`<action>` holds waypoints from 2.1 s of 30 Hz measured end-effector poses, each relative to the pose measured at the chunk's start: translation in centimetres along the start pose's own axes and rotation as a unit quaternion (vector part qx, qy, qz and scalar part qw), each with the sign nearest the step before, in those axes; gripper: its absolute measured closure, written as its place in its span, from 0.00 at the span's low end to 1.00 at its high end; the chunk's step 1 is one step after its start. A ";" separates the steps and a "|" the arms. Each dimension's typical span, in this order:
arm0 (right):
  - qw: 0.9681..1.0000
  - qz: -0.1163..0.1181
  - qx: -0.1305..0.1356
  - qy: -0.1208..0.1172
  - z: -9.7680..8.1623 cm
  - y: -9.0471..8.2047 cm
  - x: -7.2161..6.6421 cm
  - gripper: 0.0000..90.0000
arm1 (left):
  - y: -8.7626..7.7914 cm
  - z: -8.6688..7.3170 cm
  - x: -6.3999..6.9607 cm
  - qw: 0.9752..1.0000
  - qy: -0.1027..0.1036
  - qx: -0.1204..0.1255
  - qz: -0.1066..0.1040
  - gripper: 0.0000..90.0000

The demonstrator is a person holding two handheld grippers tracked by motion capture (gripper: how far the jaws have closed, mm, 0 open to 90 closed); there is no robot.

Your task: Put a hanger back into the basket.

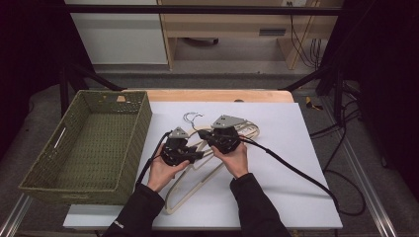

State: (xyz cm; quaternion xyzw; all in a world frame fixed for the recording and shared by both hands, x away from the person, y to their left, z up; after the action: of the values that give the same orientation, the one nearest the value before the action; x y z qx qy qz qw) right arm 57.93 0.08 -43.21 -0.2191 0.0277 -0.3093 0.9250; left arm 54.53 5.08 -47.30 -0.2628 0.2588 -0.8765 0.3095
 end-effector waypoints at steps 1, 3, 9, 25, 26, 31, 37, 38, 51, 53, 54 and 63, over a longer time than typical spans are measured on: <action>1.000 -0.002 0.000 0.002 0.0 -0.1 0.0 0.99 | 0.0 0.0 0.0 1.000 0.000 0.000 0.000 0.83; 1.000 -0.001 0.002 0.001 0.0 -0.4 0.0 0.99 | -0.1 0.0 0.5 1.000 0.004 0.002 -0.003 0.90; 1.000 0.001 0.011 -0.004 0.4 -1.8 -0.5 0.96 | -0.9 0.2 0.9 1.000 0.009 0.018 0.014 0.95; 0.996 -0.010 0.082 0.021 -0.9 -12.8 -1.4 0.31 | -8.8 3.5 4.8 0.992 0.076 0.094 0.037 0.95; 0.996 -0.013 0.080 0.024 -1.5 -13.3 -1.2 0.28 | -8.8 3.5 4.8 0.992 0.076 0.094 0.037 0.95; 0.995 -0.036 0.077 0.047 -4.1 -15.4 0.2 0.20 | -13.1 5.7 3.8 0.987 0.094 0.114 0.058 0.95; 0.992 -0.077 0.071 0.074 -6.4 -17.2 2.2 0.14 | -17.2 7.0 0.6 0.985 0.083 0.132 0.073 0.95; 0.992 -0.081 0.073 0.070 -6.6 -17.4 2.4 0.13 | -17.8 7.1 0.0 0.985 0.081 0.132 0.079 0.95; 0.990 -0.105 0.069 0.065 -6.8 -18.6 3.2 0.10 | -23.1 7.0 -7.2 0.979 0.062 0.142 0.129 0.95; 0.990 -0.104 0.069 0.062 -6.8 -18.5 3.2 0.09 | -23.7 6.8 -8.3 0.979 0.058 0.142 0.134 0.95; 0.990 -0.104 0.068 0.062 -6.8 -18.5 3.2 0.09 | -24.3 6.5 -9.4 0.978 0.053 0.143 0.139 0.95; 0.990 -0.104 0.065 0.063 -6.9 -18.3 3.2 0.08 | -26.0 4.3 -15.4 0.974 -0.004 0.144 0.173 0.95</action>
State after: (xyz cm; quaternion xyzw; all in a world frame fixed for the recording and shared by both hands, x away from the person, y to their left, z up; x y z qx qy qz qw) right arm 48.99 -17.55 -41.45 -0.1407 0.0426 -0.4183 0.8963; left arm 56.92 31.82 -32.75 -0.1702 0.1698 -0.8368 0.4919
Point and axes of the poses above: each handheld gripper's, and its own axes: y roughly forward along the jaws, z roughly out of its top, x roughly to its right, the point moved 10 cm from there along y, roughly forward along the jaws, and after that the axes turned 7 degrees about -y, right-handed, at the moved point
